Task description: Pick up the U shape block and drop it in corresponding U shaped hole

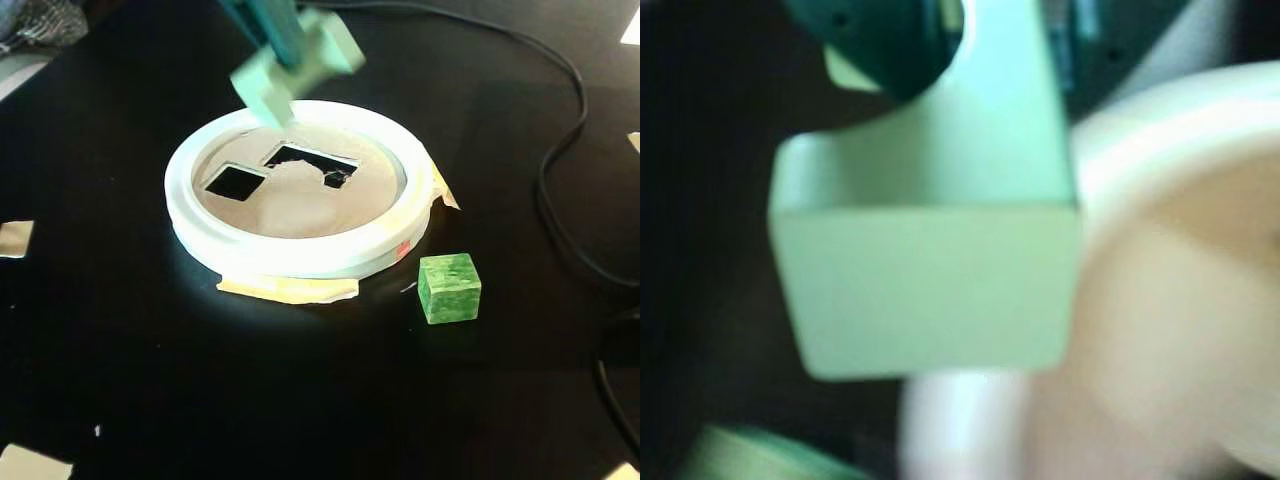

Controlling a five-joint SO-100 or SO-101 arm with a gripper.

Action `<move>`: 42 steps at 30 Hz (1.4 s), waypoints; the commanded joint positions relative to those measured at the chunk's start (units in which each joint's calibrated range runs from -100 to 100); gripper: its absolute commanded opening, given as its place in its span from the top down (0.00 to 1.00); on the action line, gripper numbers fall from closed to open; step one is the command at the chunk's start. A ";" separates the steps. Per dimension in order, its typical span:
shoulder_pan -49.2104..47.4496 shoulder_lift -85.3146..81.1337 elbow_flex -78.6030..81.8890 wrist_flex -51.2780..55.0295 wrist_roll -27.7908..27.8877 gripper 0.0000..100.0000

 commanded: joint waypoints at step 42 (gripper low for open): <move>-19.07 21.10 1.71 -14.66 -32.38 0.90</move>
